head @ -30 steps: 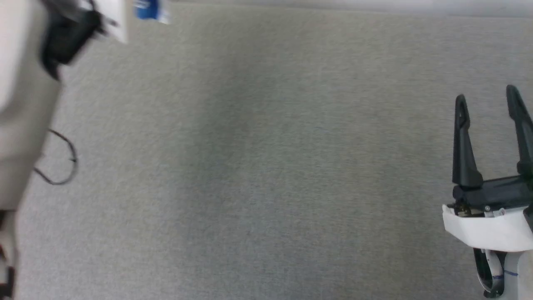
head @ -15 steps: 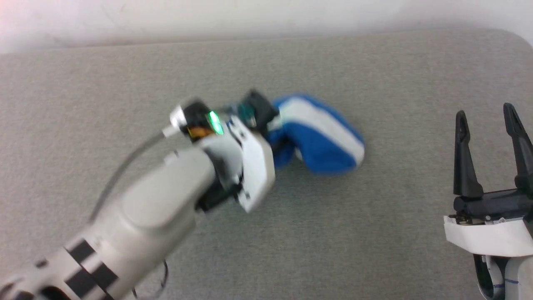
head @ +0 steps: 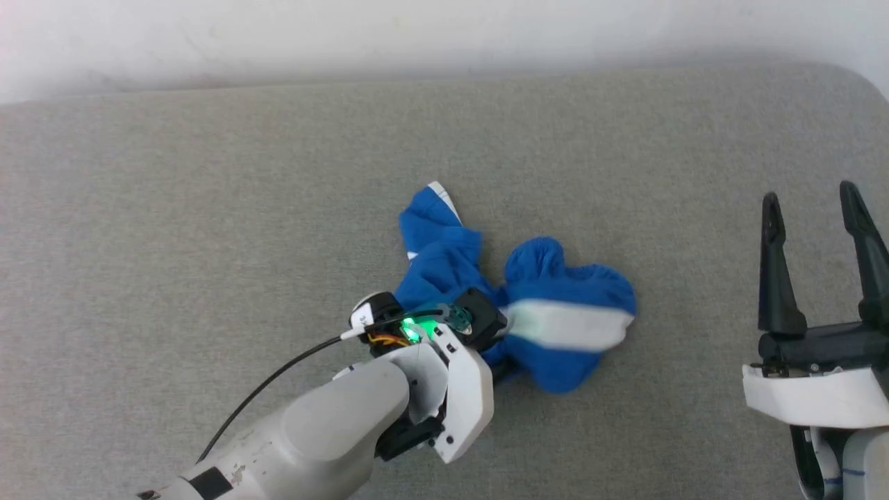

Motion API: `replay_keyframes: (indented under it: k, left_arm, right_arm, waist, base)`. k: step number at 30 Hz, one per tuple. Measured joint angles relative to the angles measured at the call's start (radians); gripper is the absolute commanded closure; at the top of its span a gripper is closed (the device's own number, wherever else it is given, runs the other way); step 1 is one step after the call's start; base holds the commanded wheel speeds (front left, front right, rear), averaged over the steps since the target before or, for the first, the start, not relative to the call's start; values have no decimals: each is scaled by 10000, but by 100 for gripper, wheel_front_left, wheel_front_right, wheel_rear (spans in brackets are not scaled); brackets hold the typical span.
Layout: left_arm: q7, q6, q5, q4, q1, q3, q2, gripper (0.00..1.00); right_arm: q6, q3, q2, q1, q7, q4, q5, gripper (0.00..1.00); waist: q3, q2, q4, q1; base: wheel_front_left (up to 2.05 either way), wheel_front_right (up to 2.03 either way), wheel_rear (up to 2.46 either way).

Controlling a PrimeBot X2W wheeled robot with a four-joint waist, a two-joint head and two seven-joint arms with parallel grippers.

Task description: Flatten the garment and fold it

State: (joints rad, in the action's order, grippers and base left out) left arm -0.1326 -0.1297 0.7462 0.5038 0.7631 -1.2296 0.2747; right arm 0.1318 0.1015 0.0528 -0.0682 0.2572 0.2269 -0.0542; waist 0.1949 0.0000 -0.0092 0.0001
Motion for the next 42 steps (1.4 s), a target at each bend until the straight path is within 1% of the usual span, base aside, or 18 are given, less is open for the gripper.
replay_keyframes:
  k: [3, 5, 8, 10, 14, 16, 18, 20, 23, 26, 28, 30, 31, 33, 34, 36, 42]
  left_arm:
    - [767, 150, -71, -140, -3, 209, -107, 0]
    - [1246, 391, -142, -487, -7, 383, -138, 0]
    - [1873, 865, -255, -1156, -79, 679, -56, 0]
    - [2284, 1248, -384, -1628, -174, 861, 123, 0]
    - [3398, 2462, -855, -2339, -437, 1574, 546, 0]
    - [3716, 3206, -1212, -2581, -587, 1990, 763, 0]
    - [3847, 3996, -1638, -2803, -838, 2499, 949, 0]
    - [3893, 4671, -1973, -3208, -1279, 3156, 1026, 0]
    - [3894, 5601, -2926, -3985, -2012, 4178, 1080, 0]
    - [3894, 6311, -3685, -4644, -3029, 5214, 1101, 0]
    - [3896, 6623, -4086, -4972, -3741, 5877, 1101, 0]
    - [3896, 6805, -4468, -5241, -4387, 6497, 1095, 0]
    - [3896, 6822, -4621, -5294, -4680, 6771, 1095, 0]
    - [3896, 6798, -4784, -5421, -5273, 7300, 1030, 0]
    - [3896, 6719, -4869, -5425, -5556, 7538, 999, 0]
    - [3896, 6472, -4959, -5444, -6067, 8036, 809, 0]
    - [3896, 5463, -5327, -5233, -7118, 9047, 77, 0]
  right_arm:
    - [-2, 17, 0, 195, 0, -48, 2, 0]
    - [0, 69, 0, 336, 0, -61, 2, 0]
    - [0, 134, 0, 553, 0, -77, 29, 0]
    - [-2, 155, 2, 676, 0, -79, 40, 0]
    - [-2, 186, 2, 783, 0, -79, 44, 0]
    - [-2, 190, 0, 794, 0, -77, 59, 0]
    - [-2, 203, 2, 814, 0, -75, 113, 0]
    - [-2, 219, 0, 864, 0, -71, 113, 0]
    - [-2, 236, 2, 908, 0, -71, 113, 0]
    - [-2, 341, 0, 933, 0, -92, 314, 0]
    - [-2, 441, 0, 941, 0, -144, 441, 0]
    - [-2, 518, 2, 959, 0, -192, 546, 0]
    - [-2, 543, 0, 971, 0, -238, 606, 0]
    - [-2, 593, 2, 1011, 0, -337, 782, 0]
    - [-2, 604, 2, 1022, 0, -395, 876, 0]
    - [-2, 614, 0, 1099, 0, -497, 1053, 0]
    - [-2, 673, 2, 1291, 0, -861, 1532, 0]
  waist:
    - [-251, 0, 107, -1]
    - [-439, 0, 184, -1]
    - [-722, 0, 316, -2]
    - [-896, 0, 412, -2]
    - [-1160, 0, 626, -2]
    - [-1259, 0, 720, -2]
    - [-1344, 0, 795, -2]
    - [-1403, 0, 863, -2]
    - [-1463, 0, 926, -1]
    - [-1521, 0, 937, -1]
    - [-1554, 0, 936, -1]
    - [-1586, 0, 932, -1]
    - [-1602, 0, 930, -1]
    - [-1628, 0, 931, -1]
    - [-1641, 0, 930, -1]
    - [-1675, 0, 927, -1]
    - [-1771, 0, 928, -1]
  base:
    - [0, 0, 0]
    - [0, 0, 0]
    - [0, 0, 0]
    - [0, 0, 0]
    - [0, 0, 0]
    - [0, 0, 0]
    - [0, 0, 0]
    - [0, 0, 0]
    - [0, 0, 0]
    - [0, 0, 0]
    - [0, 0, 0]
    - [0, 0, 0]
    - [0, 0, 0]
    - [0, 0, 0]
    - [0, 0, 0]
    - [0, 0, 0]
    - [0, 0, 0]
